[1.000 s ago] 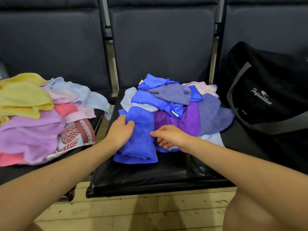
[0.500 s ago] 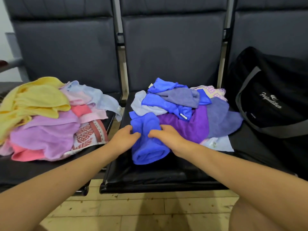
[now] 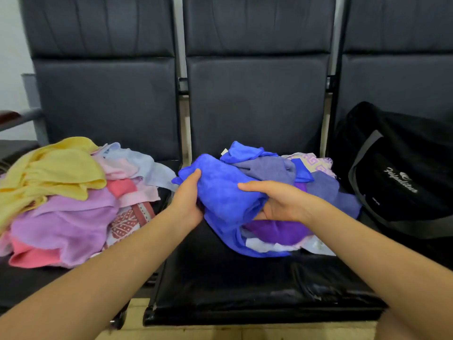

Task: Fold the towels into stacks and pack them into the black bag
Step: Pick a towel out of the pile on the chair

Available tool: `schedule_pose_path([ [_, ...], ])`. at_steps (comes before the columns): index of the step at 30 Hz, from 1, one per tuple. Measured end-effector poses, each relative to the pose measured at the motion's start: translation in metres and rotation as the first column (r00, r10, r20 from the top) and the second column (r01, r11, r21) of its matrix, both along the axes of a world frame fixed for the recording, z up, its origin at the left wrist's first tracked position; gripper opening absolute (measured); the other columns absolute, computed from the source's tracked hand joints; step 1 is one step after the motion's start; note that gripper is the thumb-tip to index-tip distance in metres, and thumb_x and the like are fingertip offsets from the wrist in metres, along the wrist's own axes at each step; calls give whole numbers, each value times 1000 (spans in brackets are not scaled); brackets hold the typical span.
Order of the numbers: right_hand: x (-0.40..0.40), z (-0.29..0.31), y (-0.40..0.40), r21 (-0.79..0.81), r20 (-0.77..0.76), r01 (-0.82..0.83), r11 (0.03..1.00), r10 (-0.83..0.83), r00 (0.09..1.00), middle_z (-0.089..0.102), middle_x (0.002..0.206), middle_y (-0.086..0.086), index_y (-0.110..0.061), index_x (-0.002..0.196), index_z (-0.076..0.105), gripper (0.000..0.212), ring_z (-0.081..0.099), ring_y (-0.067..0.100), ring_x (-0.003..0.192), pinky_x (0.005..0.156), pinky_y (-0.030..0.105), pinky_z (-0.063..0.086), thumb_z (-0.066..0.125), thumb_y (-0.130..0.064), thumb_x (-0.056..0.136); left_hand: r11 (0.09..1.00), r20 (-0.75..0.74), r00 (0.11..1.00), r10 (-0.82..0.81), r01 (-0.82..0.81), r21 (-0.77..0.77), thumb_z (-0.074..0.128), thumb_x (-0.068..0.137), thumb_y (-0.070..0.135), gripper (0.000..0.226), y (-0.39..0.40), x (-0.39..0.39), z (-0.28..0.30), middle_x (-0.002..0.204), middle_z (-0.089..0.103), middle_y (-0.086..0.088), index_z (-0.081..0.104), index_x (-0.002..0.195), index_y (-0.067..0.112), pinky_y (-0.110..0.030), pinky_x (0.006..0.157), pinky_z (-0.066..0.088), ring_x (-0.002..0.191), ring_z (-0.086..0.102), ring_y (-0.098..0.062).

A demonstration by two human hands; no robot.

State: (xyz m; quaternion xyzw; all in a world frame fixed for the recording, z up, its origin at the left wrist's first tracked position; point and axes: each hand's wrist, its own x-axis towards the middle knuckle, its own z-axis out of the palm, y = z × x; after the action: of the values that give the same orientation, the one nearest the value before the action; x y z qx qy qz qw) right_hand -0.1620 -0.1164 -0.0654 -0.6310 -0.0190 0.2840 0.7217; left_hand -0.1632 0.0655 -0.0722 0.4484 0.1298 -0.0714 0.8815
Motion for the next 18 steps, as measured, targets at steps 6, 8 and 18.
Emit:
schedule_pose_path([
  [6,51,19,-10,-89,-12,120,989,-122,992,70,75,-1,-13,95,66,9,67,10,61,59,20,55,63,-9,87,990,87,992,93,-101,97,56,95,21,36,6,52,-1,122,65,-11,56,128,6,-31,73,55,107,65,-23],
  [8,82,30,-10,-58,98,281,958,-275,956,67,74,2,-9,93,65,9,64,11,61,54,20,54,63,-5,86,983,95,991,90,-104,151,63,89,14,31,11,72,2,115,69,-9,61,120,7,-29,68,57,98,67,-20],
  [18,233,-4,-3,-583,512,429,690,-98,853,62,95,2,-15,85,59,19,57,21,91,79,28,44,43,-22,92,888,73,995,64,-90,451,61,90,13,3,1,196,0,91,65,-7,63,90,12,-26,57,48,73,59,-16],
])
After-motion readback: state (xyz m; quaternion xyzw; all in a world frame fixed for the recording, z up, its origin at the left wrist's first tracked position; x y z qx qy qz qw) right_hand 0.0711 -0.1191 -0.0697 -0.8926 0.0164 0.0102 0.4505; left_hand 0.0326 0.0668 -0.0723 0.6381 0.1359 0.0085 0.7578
